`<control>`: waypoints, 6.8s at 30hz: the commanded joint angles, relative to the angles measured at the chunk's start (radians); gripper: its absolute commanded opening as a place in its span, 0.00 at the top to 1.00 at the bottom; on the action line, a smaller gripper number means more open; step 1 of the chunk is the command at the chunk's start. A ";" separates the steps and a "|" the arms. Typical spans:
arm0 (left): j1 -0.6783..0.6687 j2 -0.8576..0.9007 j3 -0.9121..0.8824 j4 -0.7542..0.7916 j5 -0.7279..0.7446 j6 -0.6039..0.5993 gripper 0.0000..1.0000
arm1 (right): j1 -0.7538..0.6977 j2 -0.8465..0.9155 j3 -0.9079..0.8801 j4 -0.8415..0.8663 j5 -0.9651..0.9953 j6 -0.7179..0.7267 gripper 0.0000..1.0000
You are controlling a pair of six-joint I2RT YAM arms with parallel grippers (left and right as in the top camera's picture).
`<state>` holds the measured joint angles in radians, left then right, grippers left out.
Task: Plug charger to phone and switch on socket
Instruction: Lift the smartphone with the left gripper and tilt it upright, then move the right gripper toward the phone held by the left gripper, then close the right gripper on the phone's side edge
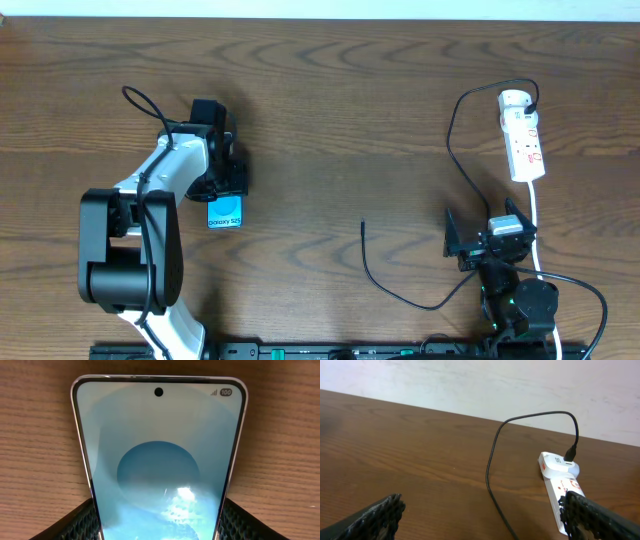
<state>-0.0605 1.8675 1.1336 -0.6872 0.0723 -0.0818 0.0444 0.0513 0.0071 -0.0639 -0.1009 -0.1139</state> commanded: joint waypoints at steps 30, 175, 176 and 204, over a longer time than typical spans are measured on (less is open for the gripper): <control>0.004 -0.621 0.026 0.002 0.383 -0.399 0.92 | 0.003 -0.002 -0.002 -0.004 -0.003 0.004 0.01; 0.029 -0.291 0.013 0.015 0.432 -1.324 0.93 | 0.550 1.505 1.059 -0.121 -0.131 0.915 0.01; 0.027 -0.291 0.013 0.015 0.432 -1.324 0.93 | 0.557 1.505 1.059 -0.119 -0.125 0.928 0.01; 0.005 -0.291 0.013 -0.038 0.499 -1.295 0.93 | 0.670 1.505 1.059 -0.105 -0.123 0.946 0.33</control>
<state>-0.0509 1.5841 1.1336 -0.7219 0.5270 -1.3872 0.7006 1.5551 1.0512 -0.1673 -0.2207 0.8398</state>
